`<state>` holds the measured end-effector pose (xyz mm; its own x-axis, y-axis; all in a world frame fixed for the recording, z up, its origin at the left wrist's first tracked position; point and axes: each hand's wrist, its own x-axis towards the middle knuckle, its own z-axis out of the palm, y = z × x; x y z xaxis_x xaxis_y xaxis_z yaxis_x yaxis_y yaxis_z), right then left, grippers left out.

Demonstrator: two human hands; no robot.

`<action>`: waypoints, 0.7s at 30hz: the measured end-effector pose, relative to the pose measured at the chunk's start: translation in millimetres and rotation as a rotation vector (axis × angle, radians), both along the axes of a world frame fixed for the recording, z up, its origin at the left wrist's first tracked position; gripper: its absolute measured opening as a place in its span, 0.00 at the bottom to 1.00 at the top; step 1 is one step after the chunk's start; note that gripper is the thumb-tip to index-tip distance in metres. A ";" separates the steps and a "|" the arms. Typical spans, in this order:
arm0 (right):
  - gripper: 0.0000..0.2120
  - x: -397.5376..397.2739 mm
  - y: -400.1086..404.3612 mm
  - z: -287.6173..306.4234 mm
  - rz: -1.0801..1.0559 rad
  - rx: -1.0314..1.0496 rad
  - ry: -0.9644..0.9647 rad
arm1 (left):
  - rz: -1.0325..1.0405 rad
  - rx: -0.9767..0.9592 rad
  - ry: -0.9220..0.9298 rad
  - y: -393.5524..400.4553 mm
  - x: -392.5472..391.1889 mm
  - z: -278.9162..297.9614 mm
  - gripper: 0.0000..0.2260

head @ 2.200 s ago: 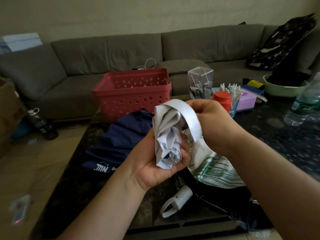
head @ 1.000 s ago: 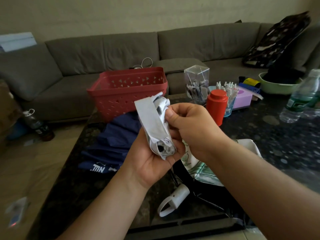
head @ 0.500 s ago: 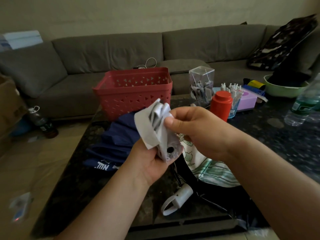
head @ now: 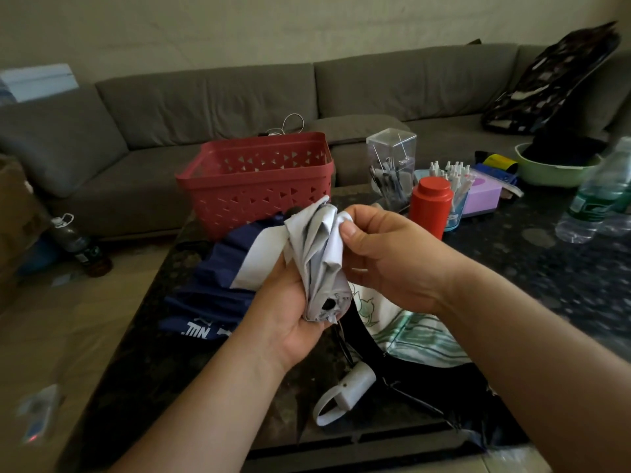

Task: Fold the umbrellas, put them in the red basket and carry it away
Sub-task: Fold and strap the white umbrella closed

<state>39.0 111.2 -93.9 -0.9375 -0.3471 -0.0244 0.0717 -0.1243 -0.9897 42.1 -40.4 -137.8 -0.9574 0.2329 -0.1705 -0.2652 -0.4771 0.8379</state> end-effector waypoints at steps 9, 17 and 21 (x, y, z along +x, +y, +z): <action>0.18 -15.7 22.4 -9.7 0.010 -0.253 -0.272 | -0.043 0.203 0.053 5.7 5.2 2.8 0.16; 0.07 -16.3 37.3 5.1 0.184 -0.058 -0.177 | 0.004 0.070 0.219 -9.0 2.2 10.0 0.22; 0.09 -16.1 42.5 8.4 0.226 0.015 -0.120 | 0.019 0.062 0.223 -12.9 2.8 9.9 0.24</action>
<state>22.9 153.7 -85.5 -0.8261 -0.5464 -0.1377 0.2130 -0.0766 -0.9741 45.0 -53.3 -127.9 -0.9741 0.2179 0.0598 -0.0674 -0.5329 0.8435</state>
